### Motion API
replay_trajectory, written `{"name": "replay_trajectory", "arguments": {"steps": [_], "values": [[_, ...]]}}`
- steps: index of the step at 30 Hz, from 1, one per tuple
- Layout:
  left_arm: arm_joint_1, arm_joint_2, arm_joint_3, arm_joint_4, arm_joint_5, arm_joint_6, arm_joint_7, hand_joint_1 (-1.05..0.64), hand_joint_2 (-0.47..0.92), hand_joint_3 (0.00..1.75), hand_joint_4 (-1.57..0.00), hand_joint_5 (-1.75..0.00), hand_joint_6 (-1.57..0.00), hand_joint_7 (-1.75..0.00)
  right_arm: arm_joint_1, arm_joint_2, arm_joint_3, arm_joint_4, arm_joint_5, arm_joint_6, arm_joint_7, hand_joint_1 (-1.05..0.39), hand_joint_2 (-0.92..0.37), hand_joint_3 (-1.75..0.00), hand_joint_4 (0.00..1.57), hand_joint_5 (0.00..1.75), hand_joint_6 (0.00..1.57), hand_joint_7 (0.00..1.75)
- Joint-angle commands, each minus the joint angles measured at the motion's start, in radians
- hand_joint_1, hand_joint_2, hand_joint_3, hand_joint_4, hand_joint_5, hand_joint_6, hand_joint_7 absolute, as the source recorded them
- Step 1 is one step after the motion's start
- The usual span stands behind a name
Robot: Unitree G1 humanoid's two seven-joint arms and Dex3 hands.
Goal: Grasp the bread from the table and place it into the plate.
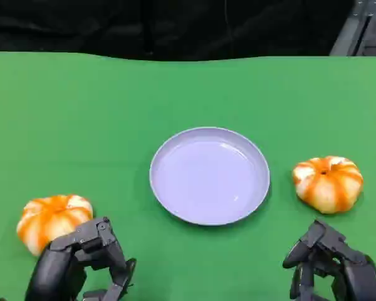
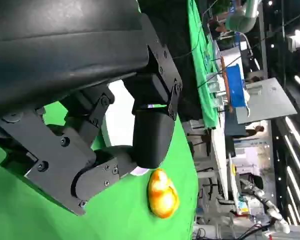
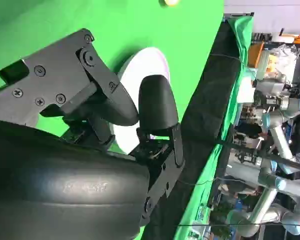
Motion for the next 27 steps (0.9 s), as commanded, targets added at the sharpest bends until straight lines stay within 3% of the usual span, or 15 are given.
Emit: {"name": "replay_trajectory", "arguments": {"steps": [1, 12, 15, 16, 17, 19, 23, 27], "values": [[-0.003, 0.011, 0.009, -0.010, 0.001, -0.002, 0.001, -0.24, 0.47, 1.11, -0.91, -1.75, -0.83, -1.65, -0.001, -0.010, -0.008, -0.002, -0.002, -0.004, -0.006, -0.24, -0.60, -1.47, 0.86, 1.75, 0.58, 1.75], [0.000, 0.017, 0.009, -0.029, -0.006, 0.014, -0.007, -0.23, 0.48, 1.09, -0.88, -1.75, -0.82, -1.65, 0.002, -0.012, -0.007, -0.008, 0.003, 0.006, 0.000, -0.26, -0.61, -1.45, 0.86, 1.75, 0.58, 1.75], [0.004, 0.031, 0.015, -0.055, 0.069, 0.033, 0.034, -0.22, 0.64, 0.81, -0.75, -1.48, -0.76, -1.31, 0.006, -0.010, -0.006, -0.012, 0.003, 0.004, -0.001, -0.26, -0.61, -1.44, 0.85, 1.75, 0.57, 1.75], [0.004, 0.039, 0.021, -0.062, 0.136, 0.032, 0.068, -0.23, 0.70, 0.66, -0.68, -1.30, -0.73, -1.06, 0.008, -0.008, -0.005, -0.015, 0.003, 0.006, -0.001, -0.26, -0.62, -1.44, 0.86, 1.75, 0.57, 1.75], [0.001, 0.052, 0.026, -0.069, 0.207, 0.030, 0.099, -0.26, 0.82, 0.42, -0.61, -1.10, -0.74, -0.67, 0.009, -0.005, -0.003, -0.016, 0.004, 0.007, -0.002, -0.26, -0.62, -1.44, 0.87, 1.75, 0.58, 1.75], [-0.003, 0.073, 0.032, -0.082, 0.331, 0.031, 0.156, -0.33, 0.90, 0.25, -0.51, -0.85, -0.73, -0.25, 0.009, -0.003, -0.001, -0.018, 0.004, 0.007, -0.002, -0.26, -0.62, -1.44, 0.87, 1.75, 0.58, 1.75], [-0.017, 0.127, 0.051, -0.140, 0.598, 0.098, 0.278, -0.52, 0.92, 0.15, -0.36, -0.67, -0.60, -0.04, 0.007, -0.004, -0.002, -0.016, 0.000, 0.006, -0.006, -0.25, -0.63, -1.43, 0.87, 1.75, 0.58, 1.75], [-0.035, 0.191, 0.060, -0.203, 0.790, 0.197, 0.338, -0.62, 0.92, 0.13, -0.27, -0.54, -0.53, 0.00, 0.007, -0.001, 0.002, -0.022, 0.001, 0.015, -0.004, -0.26, -0.63, -1.43, 0.86, 1.75, 0.58, 1.75]]}}
